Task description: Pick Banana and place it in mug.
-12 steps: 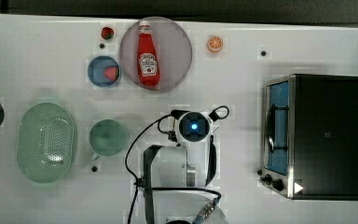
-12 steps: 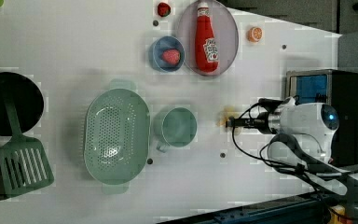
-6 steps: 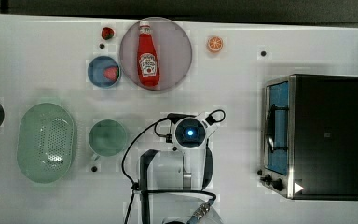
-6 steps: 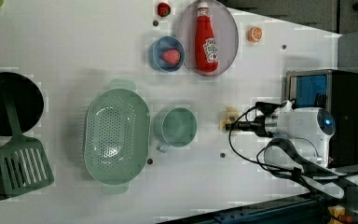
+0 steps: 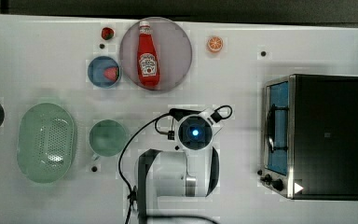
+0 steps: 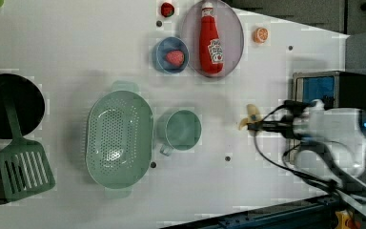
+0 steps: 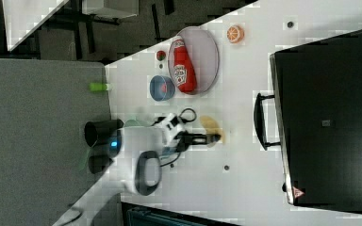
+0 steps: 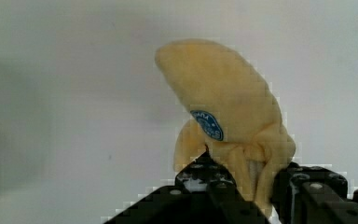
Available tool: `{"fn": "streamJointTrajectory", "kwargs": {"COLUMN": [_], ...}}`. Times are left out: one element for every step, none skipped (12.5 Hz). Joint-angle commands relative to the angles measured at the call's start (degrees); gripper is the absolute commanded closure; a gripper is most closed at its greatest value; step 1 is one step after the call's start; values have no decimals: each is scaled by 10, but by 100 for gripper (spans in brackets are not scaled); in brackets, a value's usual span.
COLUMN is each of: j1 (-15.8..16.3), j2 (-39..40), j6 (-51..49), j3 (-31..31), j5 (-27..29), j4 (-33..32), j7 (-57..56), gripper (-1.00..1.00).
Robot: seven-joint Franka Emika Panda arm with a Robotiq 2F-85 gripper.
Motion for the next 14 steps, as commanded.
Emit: {"fn": "streamJointTrajectory", "kwargs": {"j1": [-11,-10,-8,-6,-2,2,8,15,24,31,38,40,41,41], "j2": [-88,-115,-141,-165,-186,-204,-215,-219,-219,-217,-216,-213,-210,-203], "j6": [-90,-130,-166,-199,-230,-262,-286,-298,-301,-300,-296,-290,-283,-276], "j3": [-5,-2,3,10,19,31,45,61,79,99,120,143,164,187], "j5": [9,9,9,9,9,10,17,38,69,102,120,121,119,120], "j4": [35,43,52,63,74,82,88,93,95,95,95,95,95,96], "j7": [-10,-10,-7,7,31,54,80,114,148,180,214,262,312,357], "gripper": [37,37,37,37,37,37,37,37,37,37,37,37,37,37]}}
